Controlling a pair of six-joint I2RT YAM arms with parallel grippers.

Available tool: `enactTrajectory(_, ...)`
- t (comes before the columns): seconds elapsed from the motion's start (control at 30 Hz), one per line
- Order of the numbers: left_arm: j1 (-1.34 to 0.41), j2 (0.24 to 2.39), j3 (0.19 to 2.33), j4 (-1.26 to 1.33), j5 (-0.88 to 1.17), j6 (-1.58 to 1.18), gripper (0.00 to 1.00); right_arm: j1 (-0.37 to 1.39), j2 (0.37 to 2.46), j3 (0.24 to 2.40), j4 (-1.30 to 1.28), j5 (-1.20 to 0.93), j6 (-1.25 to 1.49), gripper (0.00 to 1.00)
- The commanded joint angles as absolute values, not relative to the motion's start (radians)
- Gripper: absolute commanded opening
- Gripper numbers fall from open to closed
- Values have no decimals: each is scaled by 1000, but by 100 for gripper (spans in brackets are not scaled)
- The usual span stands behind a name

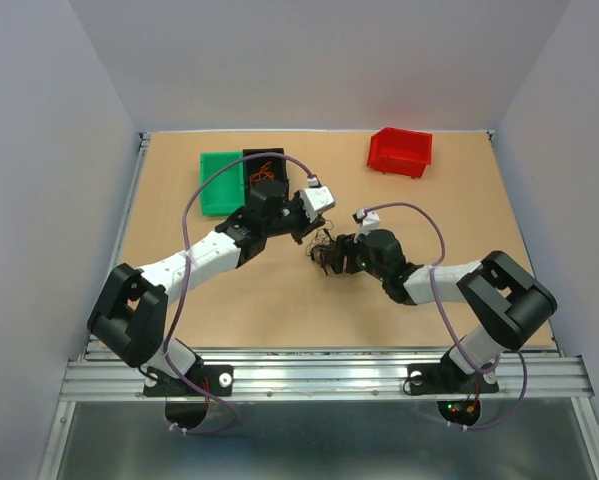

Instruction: Untangle the cables

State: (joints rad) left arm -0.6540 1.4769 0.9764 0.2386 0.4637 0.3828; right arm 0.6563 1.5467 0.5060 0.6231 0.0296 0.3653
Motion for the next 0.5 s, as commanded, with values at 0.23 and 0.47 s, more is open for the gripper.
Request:
enactTrajectory(0.23,-532,1228,881,396,420,221,0,666,1549,577,611,273,433,39)
enactTrajectory(0.47,-489,1070,778,506,289,153,0,666,1507,575,512,414,489,23)
